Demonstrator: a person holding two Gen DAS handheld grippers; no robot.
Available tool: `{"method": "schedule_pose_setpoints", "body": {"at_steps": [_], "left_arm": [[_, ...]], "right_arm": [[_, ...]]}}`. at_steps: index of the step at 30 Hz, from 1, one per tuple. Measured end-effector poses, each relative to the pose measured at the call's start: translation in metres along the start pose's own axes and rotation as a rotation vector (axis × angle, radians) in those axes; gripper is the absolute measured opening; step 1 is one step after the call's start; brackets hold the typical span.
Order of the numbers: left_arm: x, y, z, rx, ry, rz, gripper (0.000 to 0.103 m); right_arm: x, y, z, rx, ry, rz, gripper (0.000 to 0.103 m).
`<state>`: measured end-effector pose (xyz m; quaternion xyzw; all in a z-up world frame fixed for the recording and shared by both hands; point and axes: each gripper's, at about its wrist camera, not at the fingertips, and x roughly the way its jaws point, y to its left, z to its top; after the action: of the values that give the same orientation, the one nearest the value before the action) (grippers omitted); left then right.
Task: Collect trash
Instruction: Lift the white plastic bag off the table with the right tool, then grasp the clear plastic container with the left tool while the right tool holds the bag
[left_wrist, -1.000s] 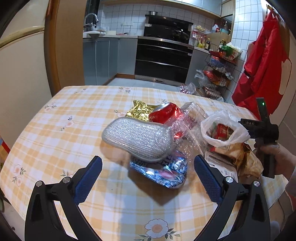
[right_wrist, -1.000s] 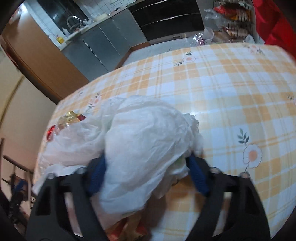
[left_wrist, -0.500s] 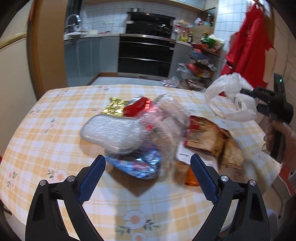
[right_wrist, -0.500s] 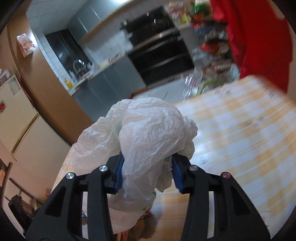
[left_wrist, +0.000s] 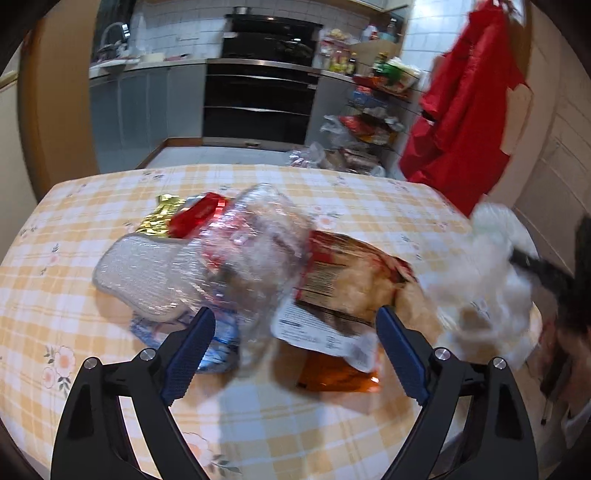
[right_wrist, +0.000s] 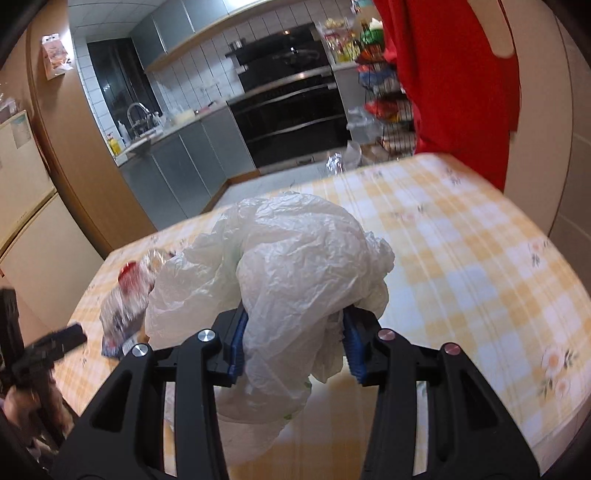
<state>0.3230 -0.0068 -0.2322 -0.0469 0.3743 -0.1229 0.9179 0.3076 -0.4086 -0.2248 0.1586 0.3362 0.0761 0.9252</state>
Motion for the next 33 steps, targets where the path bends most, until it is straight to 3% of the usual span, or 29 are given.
{"method": "schedule_pose_setpoints", "body": {"at_steps": [2, 4, 5, 7, 8, 10, 15, 18, 22, 24, 25, 31, 33], "left_arm": [[-0.002, 0.016, 0.007, -0.019, -0.017, 0.004, 0.086], [-0.007, 0.039, 0.018, -0.031, -0.054, -0.072, 0.086], [-0.007, 0.046, 0.023, -0.026, -0.049, -0.074, 0.086], [-0.001, 0.062, 0.034, 0.000, -0.023, -0.062, 0.084], [0.003, 0.068, 0.037, 0.001, -0.005, -0.064, 0.079], [0.018, 0.086, 0.042, -0.052, 0.052, -0.077, 0.074], [0.048, 0.111, 0.040, -0.151, 0.097, -0.092, 0.073], [0.067, 0.117, 0.037, -0.213, 0.151, -0.141, 0.073], [0.078, 0.122, 0.036, -0.267, 0.156, -0.166, 0.073], [0.078, 0.120, 0.038, -0.262, 0.157, -0.179, 0.064], [0.079, 0.118, 0.038, -0.251, 0.168, -0.180, 0.053], [0.067, 0.107, 0.035, -0.222, 0.171, -0.173, 0.043], [0.060, 0.098, 0.034, -0.181, 0.160, -0.173, 0.035]], "right_arm": [[0.002, -0.002, -0.010, 0.022, 0.018, 0.012, 0.045], [0.005, -0.002, -0.015, 0.042, 0.031, 0.028, 0.045], [0.007, -0.001, -0.017, 0.050, 0.037, 0.038, 0.045], [0.013, 0.006, -0.017, 0.042, 0.048, 0.047, 0.045], [0.016, 0.008, -0.016, 0.038, 0.050, 0.050, 0.045], [0.020, 0.014, -0.017, 0.033, 0.053, 0.060, 0.045], [0.031, 0.027, -0.017, 0.022, 0.070, 0.075, 0.045], [0.036, 0.031, -0.020, 0.011, 0.088, 0.074, 0.045], [0.039, 0.032, -0.023, 0.016, 0.099, 0.070, 0.045], [0.040, 0.032, -0.024, 0.019, 0.104, 0.071, 0.045], [0.041, 0.032, -0.024, 0.019, 0.107, 0.072, 0.045], [0.042, 0.036, -0.025, 0.023, 0.107, 0.085, 0.045], [0.040, 0.038, -0.025, 0.024, 0.104, 0.089, 0.045]]}}
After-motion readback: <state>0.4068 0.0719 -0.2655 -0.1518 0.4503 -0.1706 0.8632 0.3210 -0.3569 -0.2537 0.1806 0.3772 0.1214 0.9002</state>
